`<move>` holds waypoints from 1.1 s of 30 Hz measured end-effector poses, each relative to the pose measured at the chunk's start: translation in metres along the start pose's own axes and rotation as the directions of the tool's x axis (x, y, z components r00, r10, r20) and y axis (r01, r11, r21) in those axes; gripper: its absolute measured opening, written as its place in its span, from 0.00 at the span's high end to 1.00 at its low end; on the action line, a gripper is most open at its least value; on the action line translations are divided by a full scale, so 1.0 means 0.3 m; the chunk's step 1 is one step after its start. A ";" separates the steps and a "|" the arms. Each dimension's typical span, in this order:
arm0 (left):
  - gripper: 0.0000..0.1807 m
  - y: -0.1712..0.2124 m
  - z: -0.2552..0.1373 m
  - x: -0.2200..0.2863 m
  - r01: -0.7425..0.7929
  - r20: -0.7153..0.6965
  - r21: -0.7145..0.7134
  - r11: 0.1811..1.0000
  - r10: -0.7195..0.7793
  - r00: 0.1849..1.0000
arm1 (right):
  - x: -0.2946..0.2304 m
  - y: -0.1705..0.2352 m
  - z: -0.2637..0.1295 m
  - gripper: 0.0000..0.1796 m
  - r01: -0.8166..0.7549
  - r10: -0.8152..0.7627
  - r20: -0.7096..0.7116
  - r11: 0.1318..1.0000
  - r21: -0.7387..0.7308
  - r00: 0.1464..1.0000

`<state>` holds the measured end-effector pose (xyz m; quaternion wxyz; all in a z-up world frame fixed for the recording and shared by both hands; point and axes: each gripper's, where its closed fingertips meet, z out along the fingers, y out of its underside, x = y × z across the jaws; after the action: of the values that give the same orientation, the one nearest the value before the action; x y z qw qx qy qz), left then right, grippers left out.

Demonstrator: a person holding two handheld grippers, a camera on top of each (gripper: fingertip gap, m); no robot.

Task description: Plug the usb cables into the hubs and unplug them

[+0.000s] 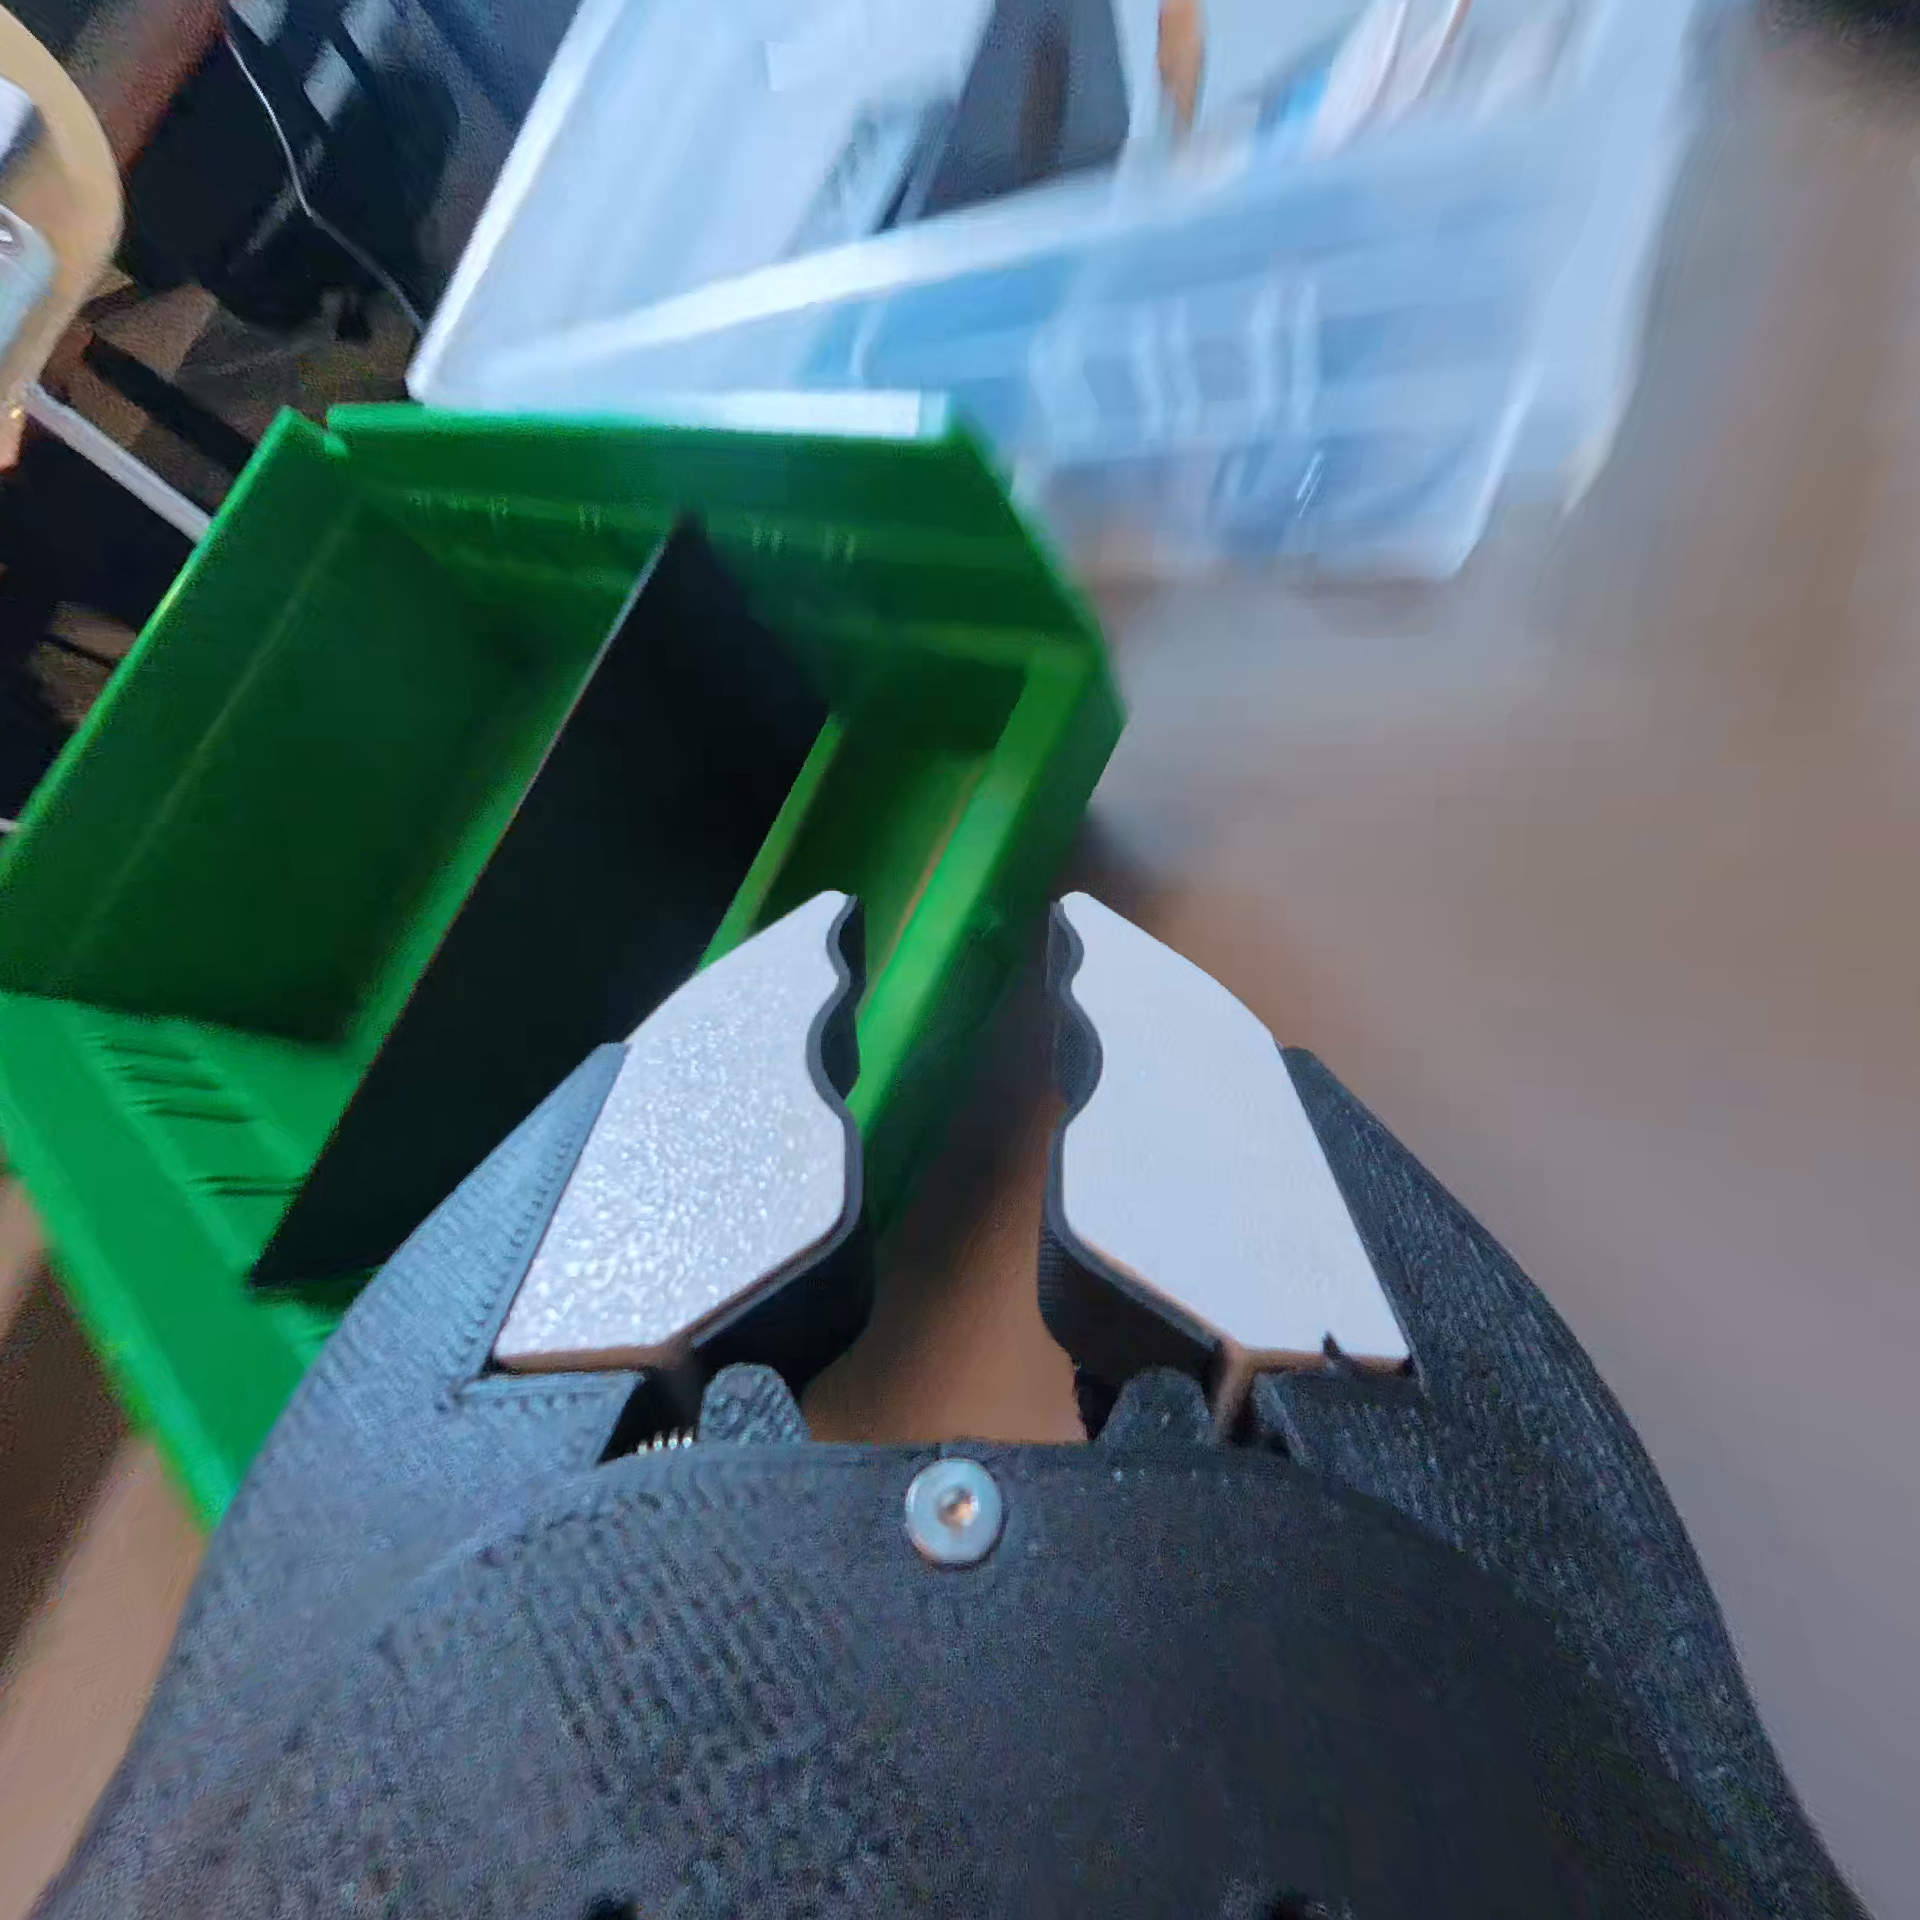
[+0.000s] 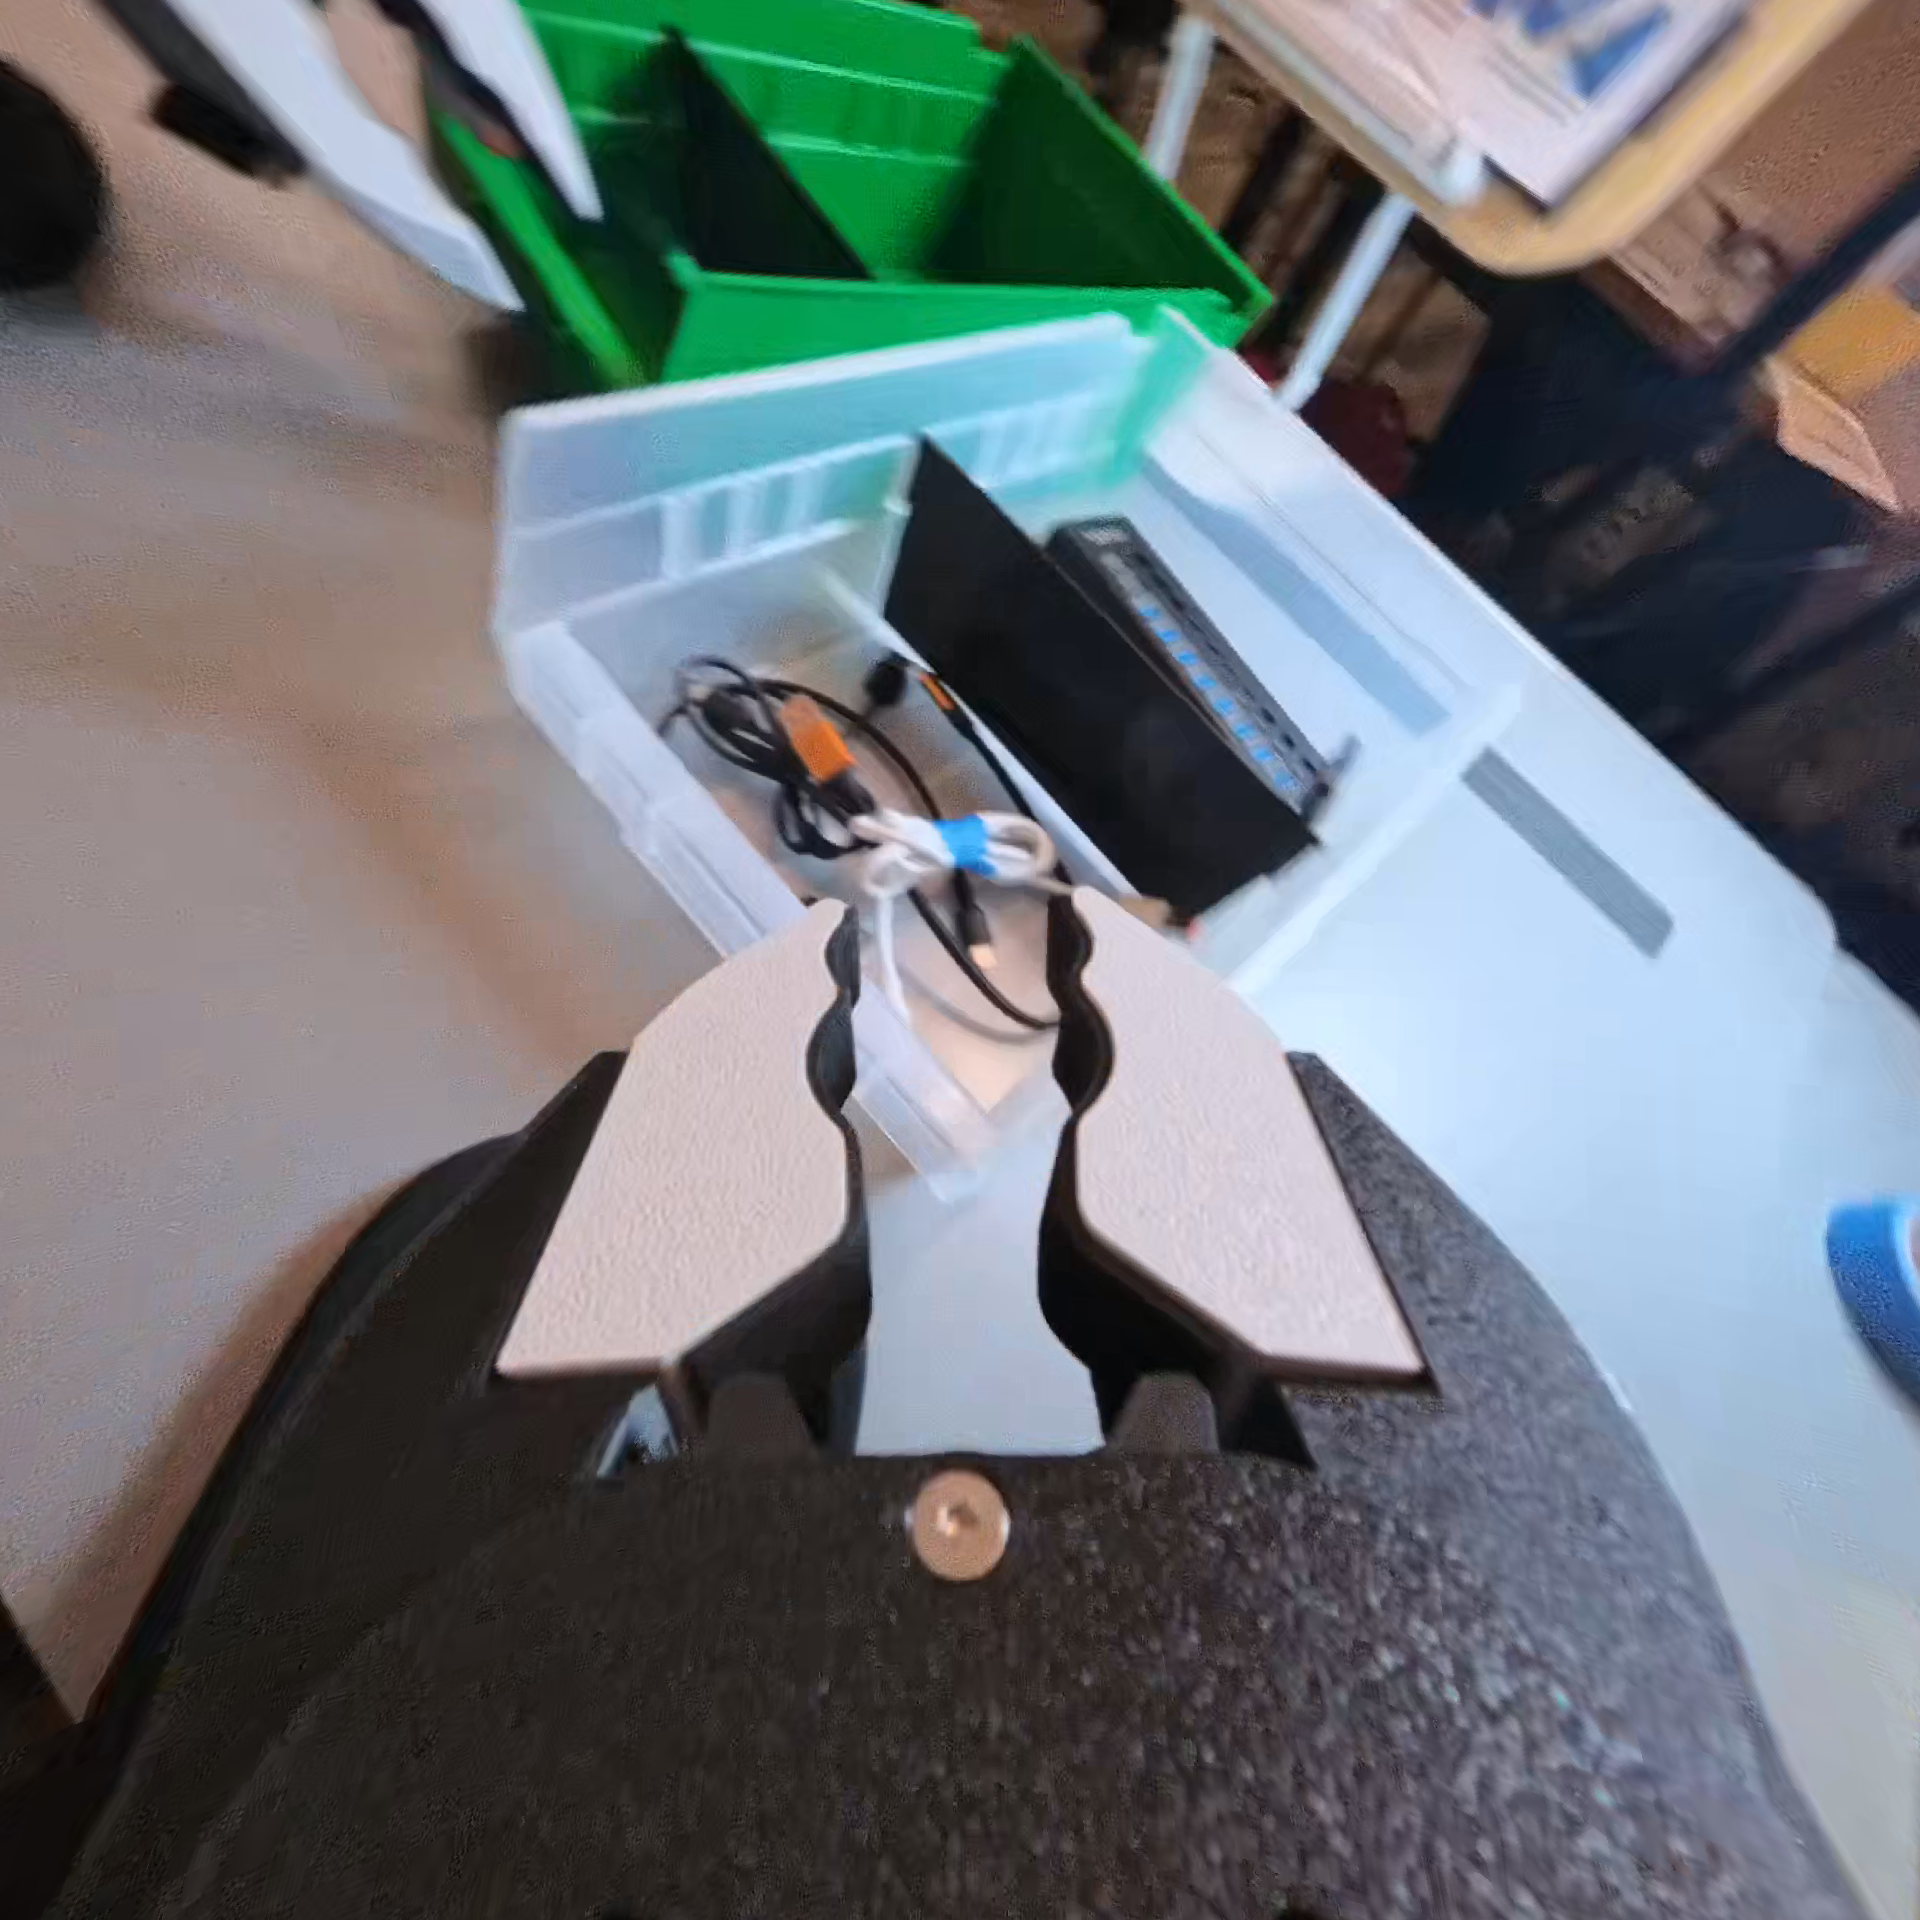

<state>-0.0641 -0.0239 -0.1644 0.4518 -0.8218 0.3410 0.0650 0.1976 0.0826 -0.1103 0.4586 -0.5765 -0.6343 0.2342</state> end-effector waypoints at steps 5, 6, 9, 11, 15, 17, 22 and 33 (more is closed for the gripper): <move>0.75 -0.239 0.020 0.215 0.460 -0.217 0.209 0.863 -0.418 0.882 | 0.174 0.198 -0.028 0.71 -0.364 0.365 -0.097 0.931 0.025 0.926; 0.71 -0.275 0.052 0.252 0.520 -0.238 0.220 0.825 -0.472 0.849 | 0.179 0.193 -0.013 0.70 -0.415 0.418 -0.059 0.908 0.052 0.907; 0.57 -0.343 0.158 0.289 0.643 -0.199 0.266 0.719 -0.611 0.766 | 0.177 0.185 0.049 0.70 -0.555 0.553 0.049 0.831 0.046 0.832; 0.56 -0.339 0.201 0.234 0.657 -0.086 0.312 0.686 -0.668 0.739 | 0.161 0.163 0.077 0.70 -0.585 0.579 0.093 0.810 0.048 0.810; 0.75 -0.305 0.234 0.142 0.670 0.006 0.354 0.653 -0.718 0.696 | 0.101 0.115 0.127 0.67 -0.567 0.556 0.142 0.822 0.053 0.819; 0.82 -0.292 0.245 0.123 0.664 0.040 0.366 0.652 -0.724 0.689 | 0.088 0.117 0.162 0.65 -0.544 0.539 0.100 0.838 0.031 0.836; 0.90 -0.283 0.288 0.076 0.461 0.284 0.298 0.836 -0.539 0.793 | 0.184 0.157 0.207 0.92 -0.264 0.256 -0.260 0.964 0.003 0.931; 0.95 -0.505 -0.065 0.123 0.265 0.273 0.520 0.812 -0.452 0.849 | -0.025 -0.069 -0.137 0.93 -0.122 0.217 -0.395 0.960 0.250 0.893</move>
<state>0.0538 -0.0034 -0.0626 0.6964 -0.7105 0.0863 0.0531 0.2213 0.0611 -0.0762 0.6221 -0.6127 -0.4386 0.2128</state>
